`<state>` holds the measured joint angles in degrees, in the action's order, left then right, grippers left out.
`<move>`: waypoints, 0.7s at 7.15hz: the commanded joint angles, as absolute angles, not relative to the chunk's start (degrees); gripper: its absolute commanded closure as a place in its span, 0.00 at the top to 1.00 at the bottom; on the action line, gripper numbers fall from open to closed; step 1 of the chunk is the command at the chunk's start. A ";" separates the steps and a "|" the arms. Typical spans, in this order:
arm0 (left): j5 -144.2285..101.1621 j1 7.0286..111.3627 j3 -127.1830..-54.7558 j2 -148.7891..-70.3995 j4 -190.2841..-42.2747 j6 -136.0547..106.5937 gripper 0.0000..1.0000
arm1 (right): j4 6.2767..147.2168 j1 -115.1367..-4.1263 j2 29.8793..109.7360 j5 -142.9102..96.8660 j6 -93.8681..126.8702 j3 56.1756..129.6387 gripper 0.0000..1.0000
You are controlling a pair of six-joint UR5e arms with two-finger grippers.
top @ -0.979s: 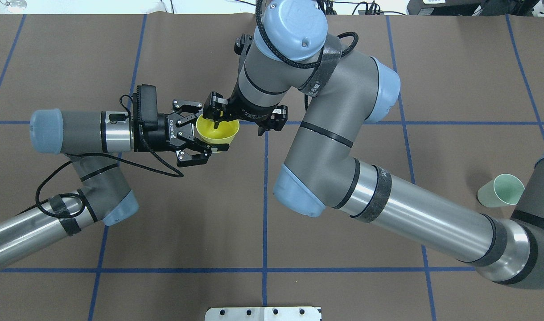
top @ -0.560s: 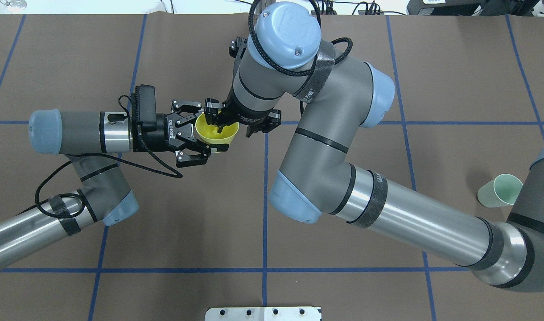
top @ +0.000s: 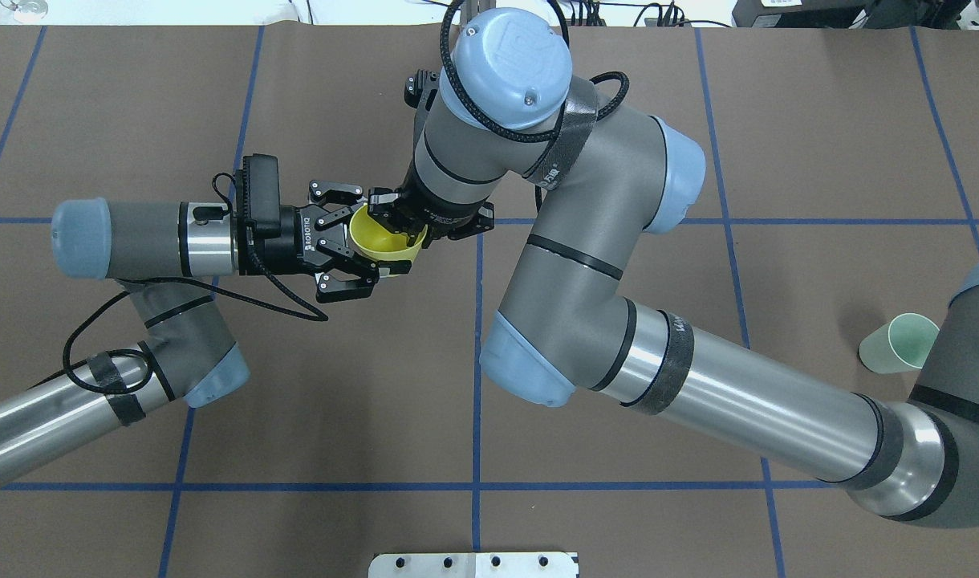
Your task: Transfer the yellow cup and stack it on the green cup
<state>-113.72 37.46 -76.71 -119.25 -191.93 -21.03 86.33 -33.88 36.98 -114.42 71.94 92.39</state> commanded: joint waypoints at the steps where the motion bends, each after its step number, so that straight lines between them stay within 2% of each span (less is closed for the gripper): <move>1: -113.73 36.05 -76.47 -119.18 -192.91 -21.01 1.00 | 86.40 -33.93 37.35 -114.00 71.98 92.46 0.00; 5: -112.42 36.04 -76.29 -118.74 -192.92 -20.92 1.00 | 86.66 -37.60 42.17 -113.90 72.25 95.08 0.00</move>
<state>-113.34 36.04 -76.32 -118.82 -192.98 -20.92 86.58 -35.87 40.18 -113.74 72.26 93.66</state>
